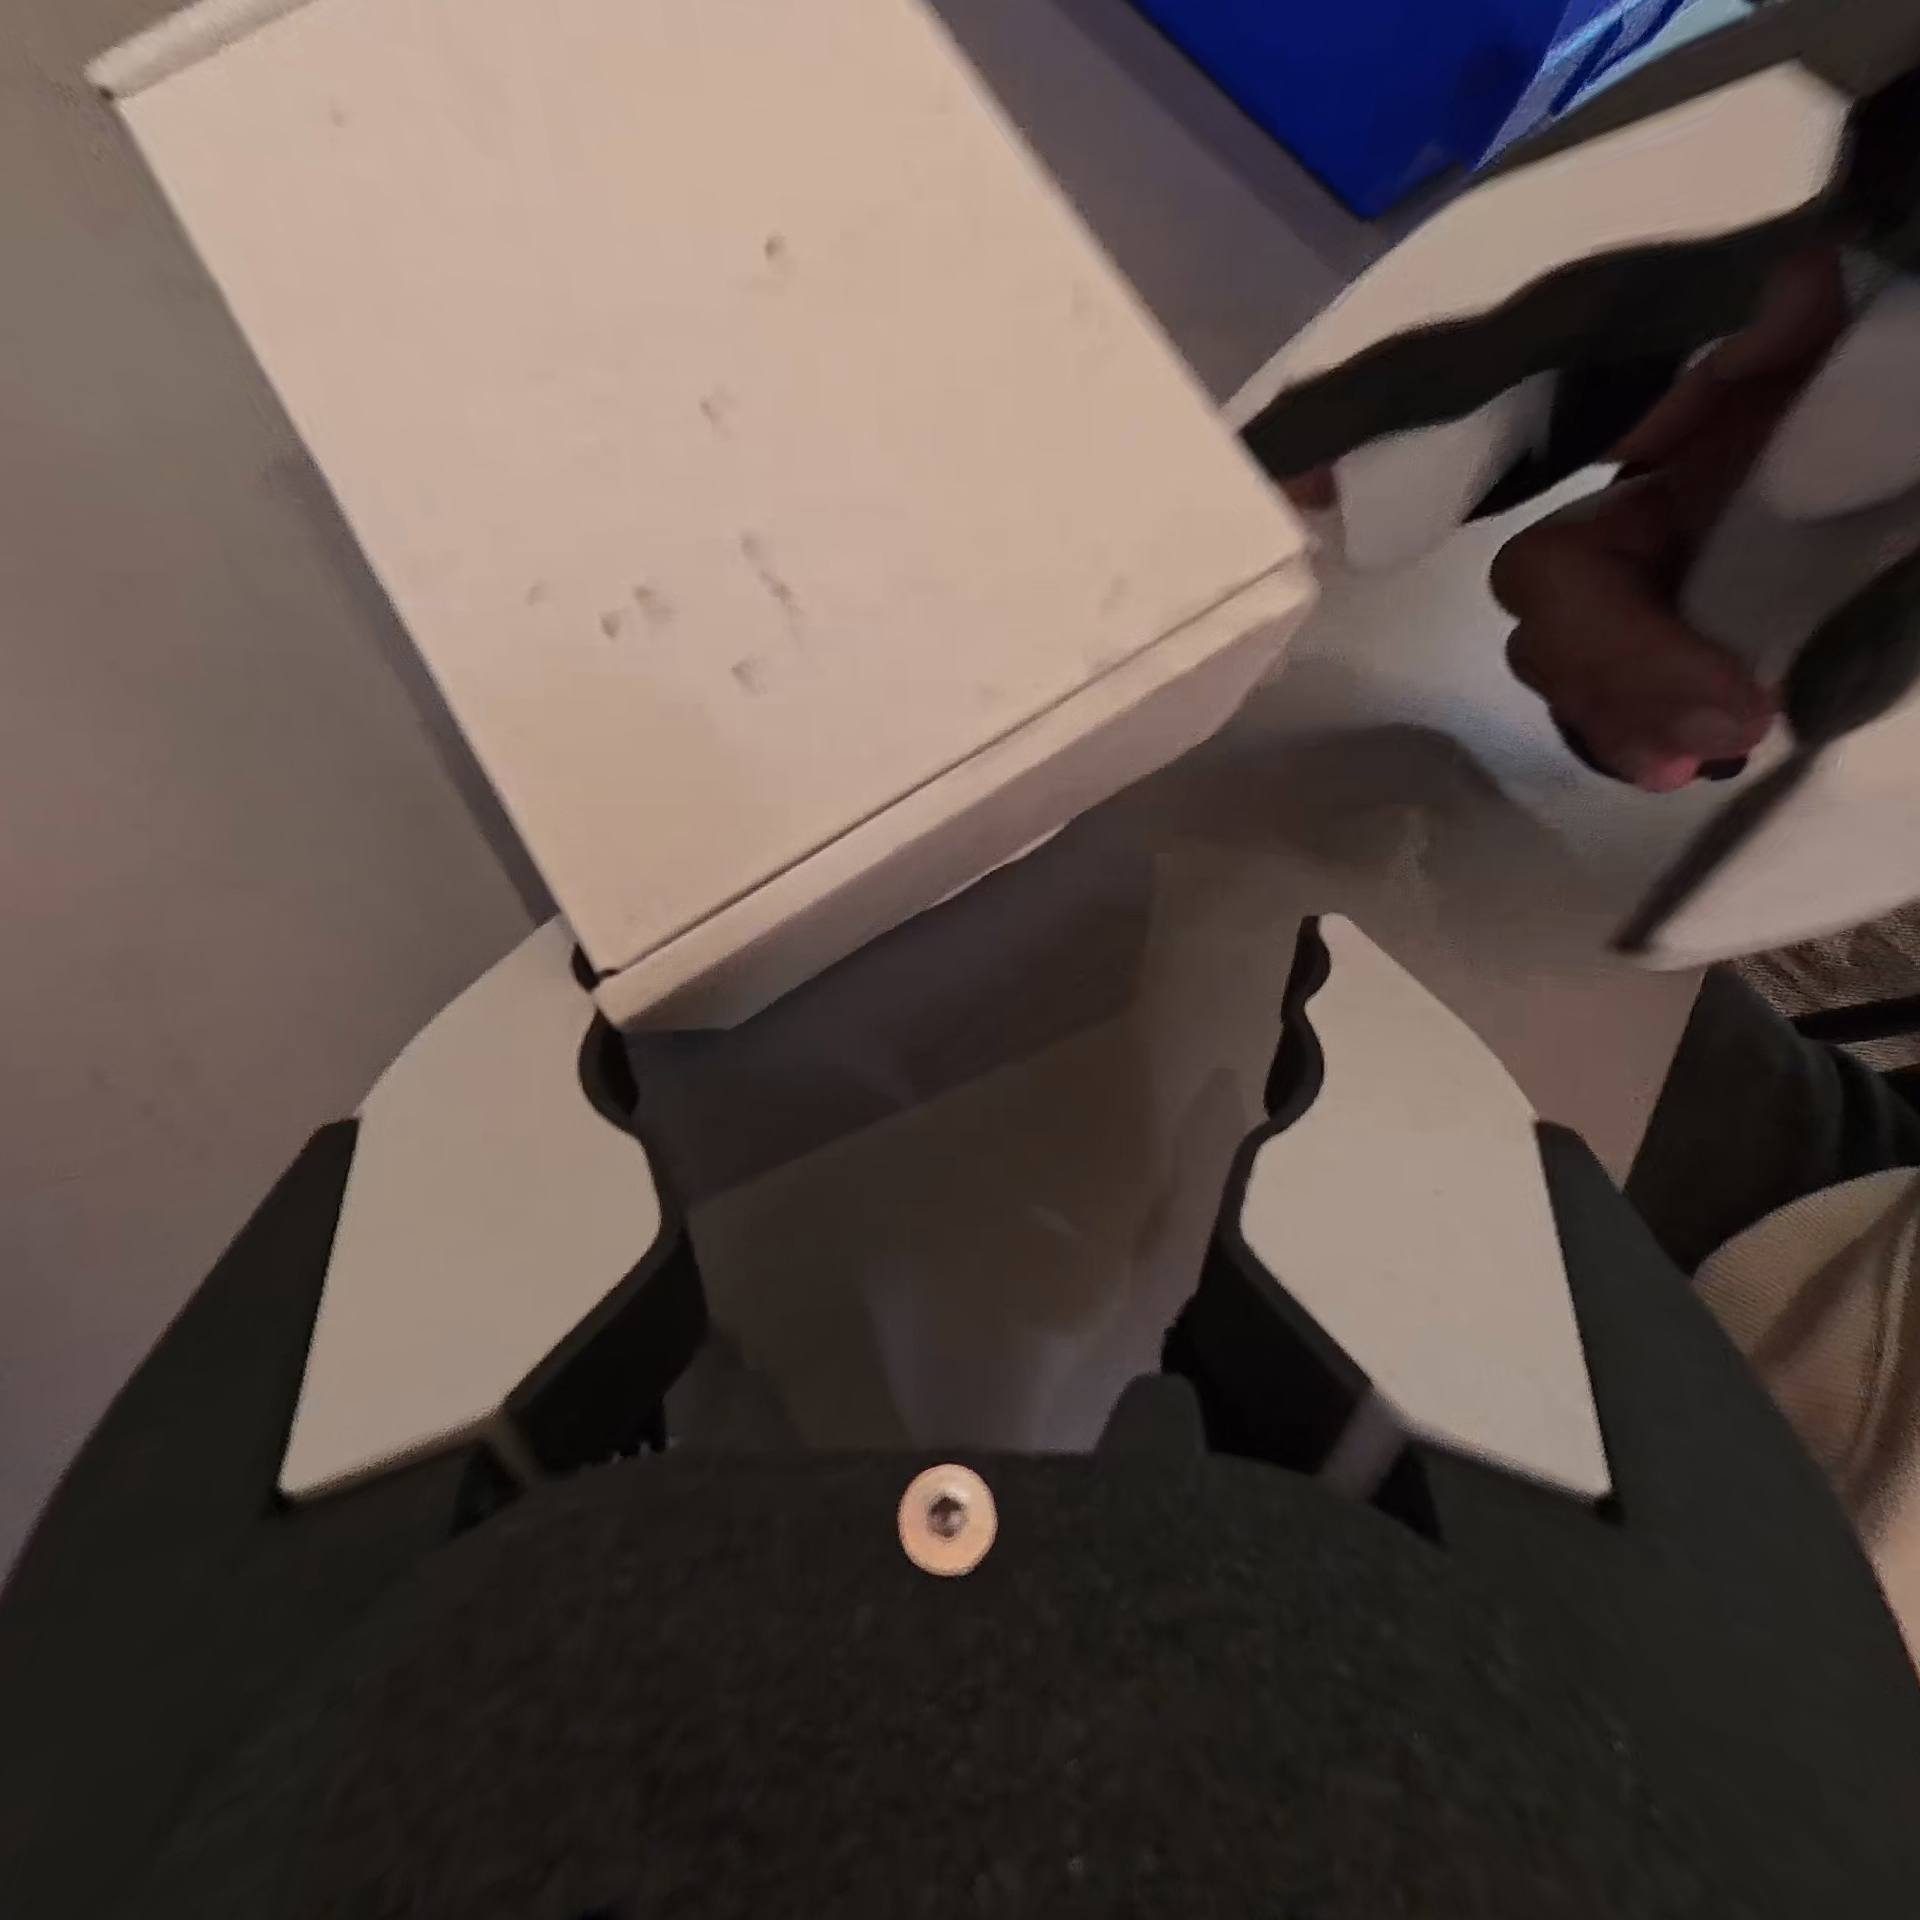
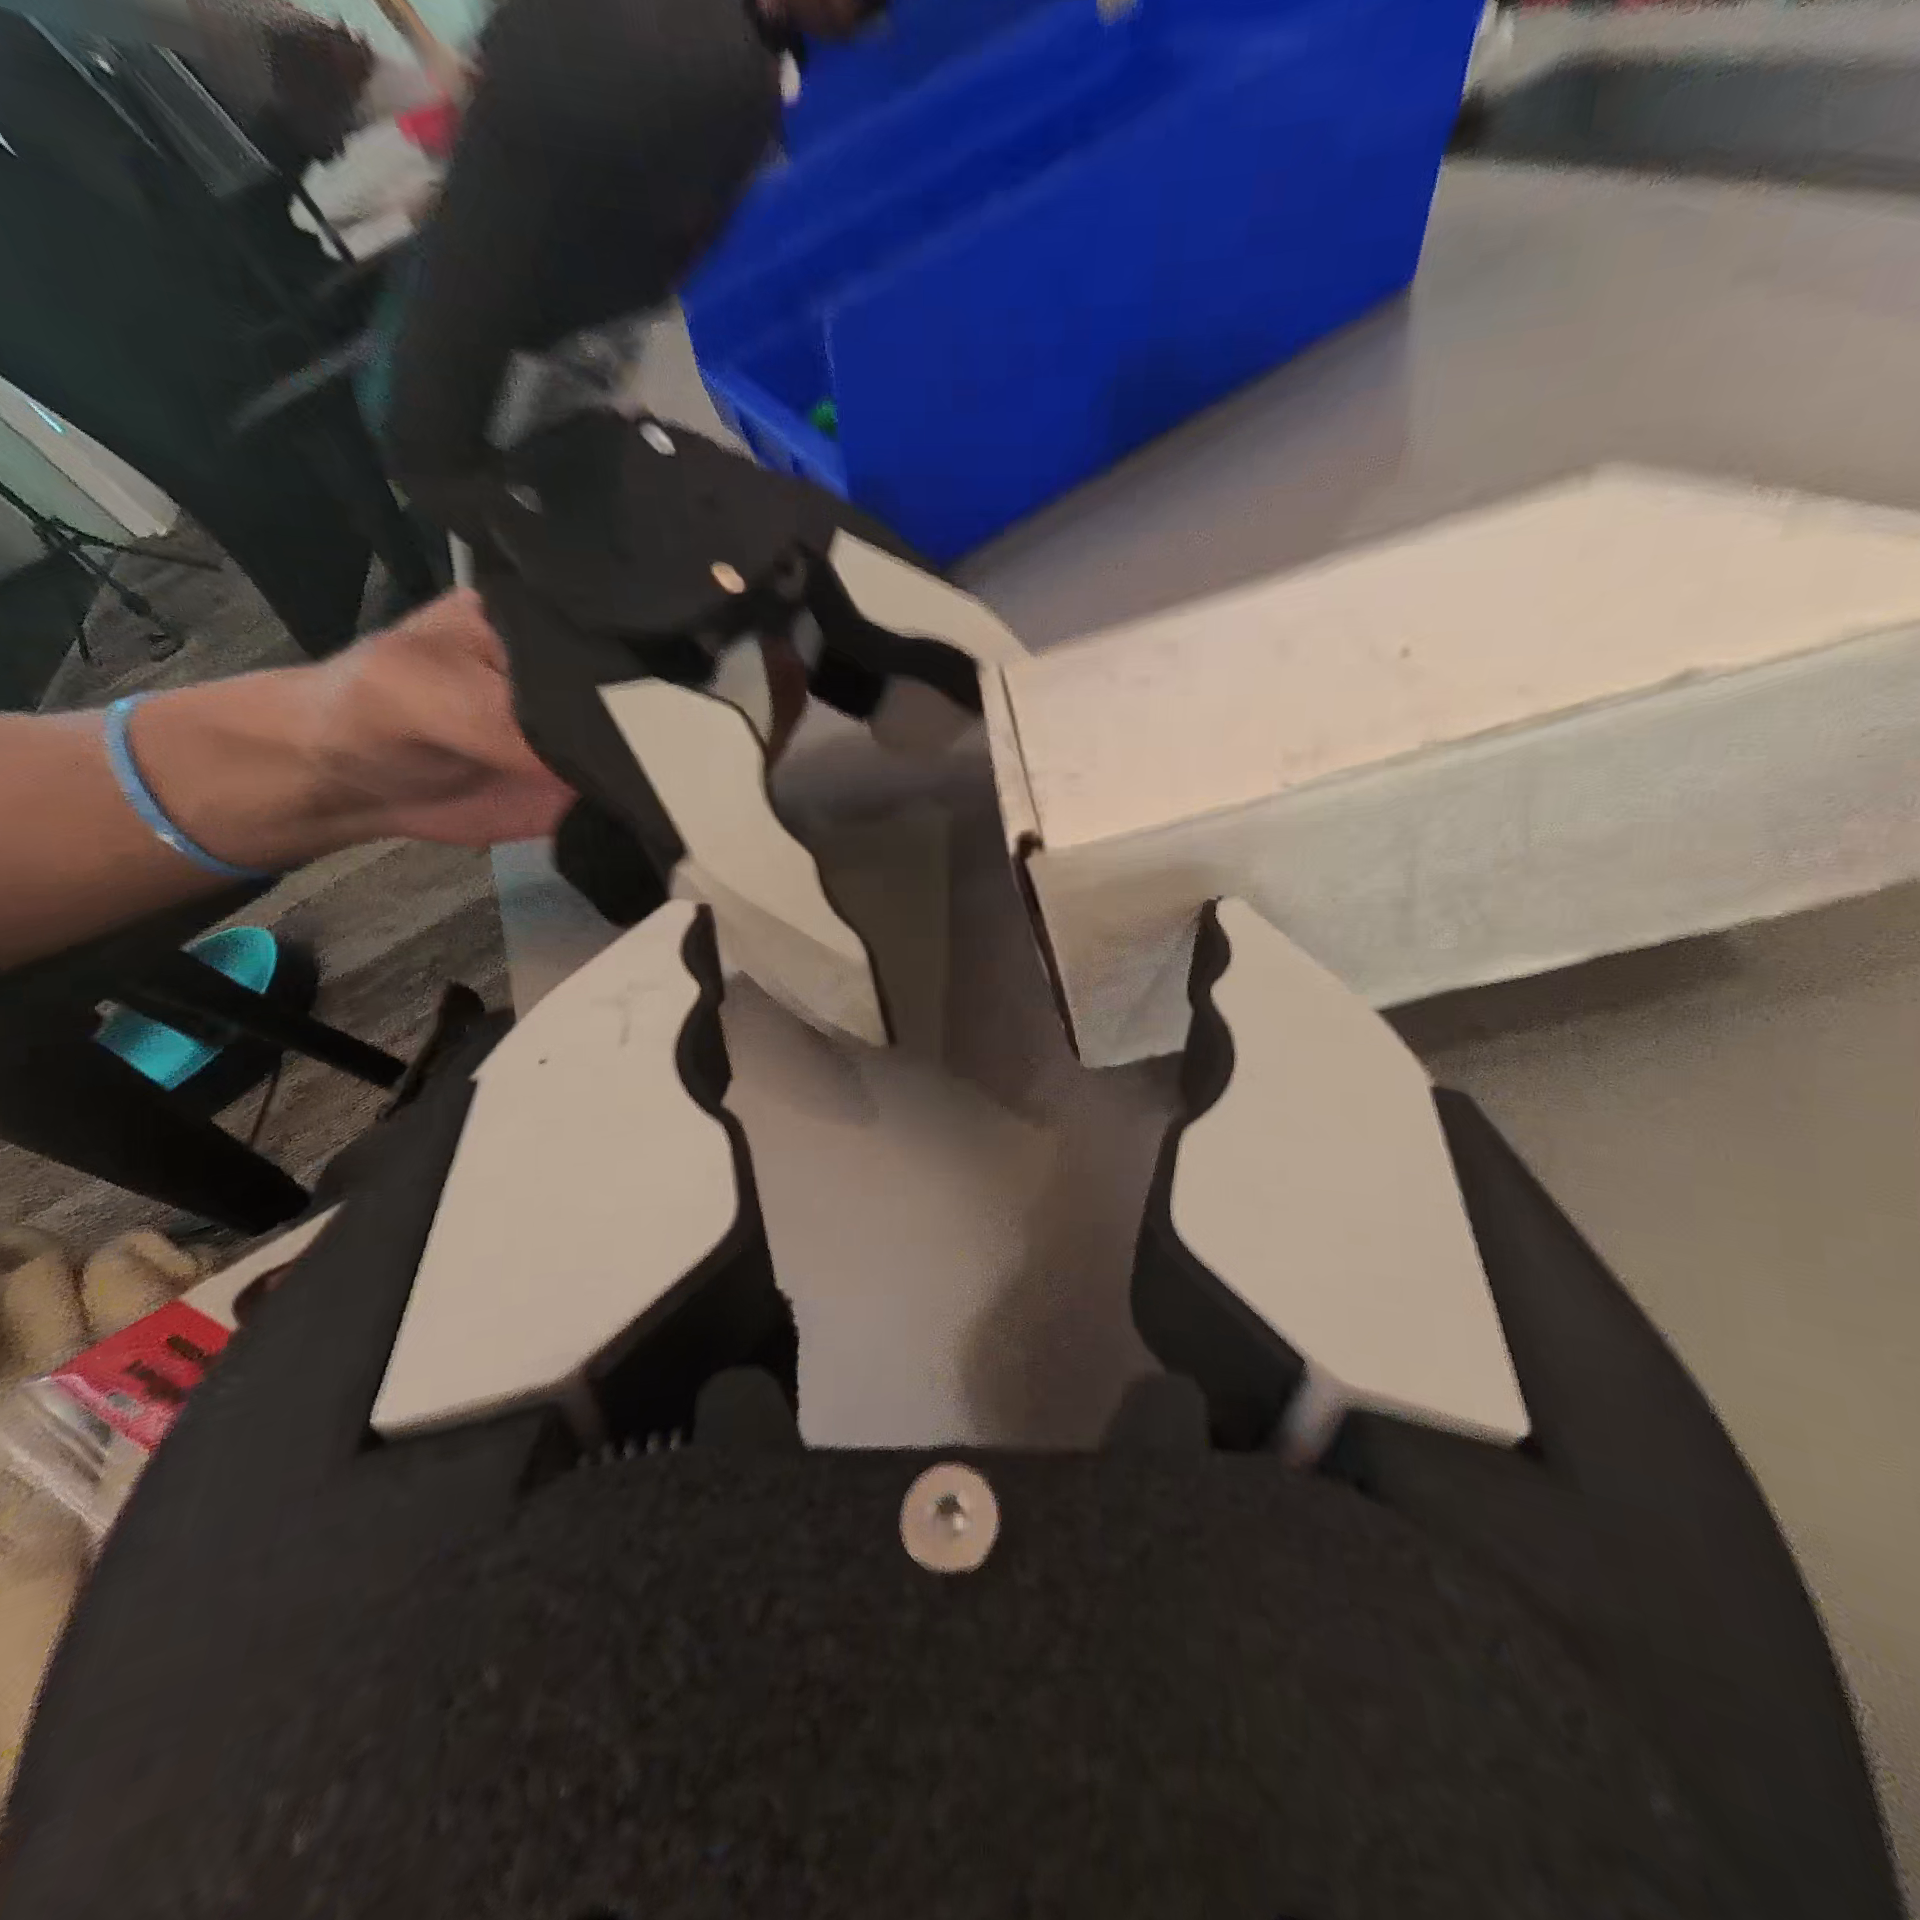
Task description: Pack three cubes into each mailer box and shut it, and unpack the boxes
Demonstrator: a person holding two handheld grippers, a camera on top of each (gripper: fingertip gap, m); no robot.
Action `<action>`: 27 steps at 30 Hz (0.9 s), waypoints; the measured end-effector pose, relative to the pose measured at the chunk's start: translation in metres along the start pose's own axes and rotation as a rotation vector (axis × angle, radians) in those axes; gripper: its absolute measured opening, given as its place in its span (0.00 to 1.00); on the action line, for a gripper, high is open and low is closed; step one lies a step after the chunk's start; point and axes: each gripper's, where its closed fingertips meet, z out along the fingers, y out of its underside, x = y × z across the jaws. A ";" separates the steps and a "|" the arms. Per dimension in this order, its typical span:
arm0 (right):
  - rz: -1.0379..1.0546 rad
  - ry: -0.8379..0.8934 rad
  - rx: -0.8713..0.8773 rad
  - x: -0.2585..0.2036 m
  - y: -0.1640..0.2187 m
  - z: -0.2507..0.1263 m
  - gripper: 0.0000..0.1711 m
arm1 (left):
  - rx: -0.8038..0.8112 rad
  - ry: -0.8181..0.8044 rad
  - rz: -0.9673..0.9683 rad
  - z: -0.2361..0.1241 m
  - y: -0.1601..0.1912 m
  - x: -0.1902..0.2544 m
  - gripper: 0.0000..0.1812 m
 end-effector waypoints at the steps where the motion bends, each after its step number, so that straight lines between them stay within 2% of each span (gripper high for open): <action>1: -0.031 0.001 0.029 -0.005 -0.009 -0.004 0.50 | -0.003 0.022 -0.003 0.001 0.001 0.002 0.65; 4: -0.085 -0.058 0.116 -0.027 -0.033 -0.013 0.45 | -0.001 0.092 -0.014 0.004 0.001 0.011 0.62; 6: -0.094 -0.063 0.111 -0.032 -0.039 -0.010 0.46 | -0.018 0.074 0.003 0.007 0.001 0.010 0.64; 8: -0.151 -0.041 0.063 -0.029 -0.040 -0.003 0.46 | -0.041 0.012 0.022 0.010 0.004 0.001 0.67; 11: -0.179 -0.040 0.011 -0.027 -0.052 0.011 0.51 | -0.059 -0.115 0.097 0.007 0.006 -0.017 0.69; 15: -0.200 -0.083 -0.039 -0.029 -0.076 0.031 0.54 | -0.019 -0.290 0.147 -0.002 -0.004 -0.050 0.70; 17: -0.193 -0.146 -0.051 -0.036 -0.087 0.042 0.54 | 0.013 -0.297 0.112 -0.004 -0.009 -0.061 0.67; 19: -0.221 -0.175 -0.072 -0.041 -0.092 0.052 0.54 | 0.023 -0.219 0.076 -0.003 -0.009 -0.060 0.65; 23: -0.369 -0.082 -0.108 -0.028 -0.097 0.062 0.58 | 0.013 -0.261 0.077 -0.010 -0.004 -0.071 0.63; 27: -0.443 0.082 -0.099 0.009 -0.111 0.022 0.54 | -0.014 -0.273 0.148 -0.017 0.008 -0.065 0.65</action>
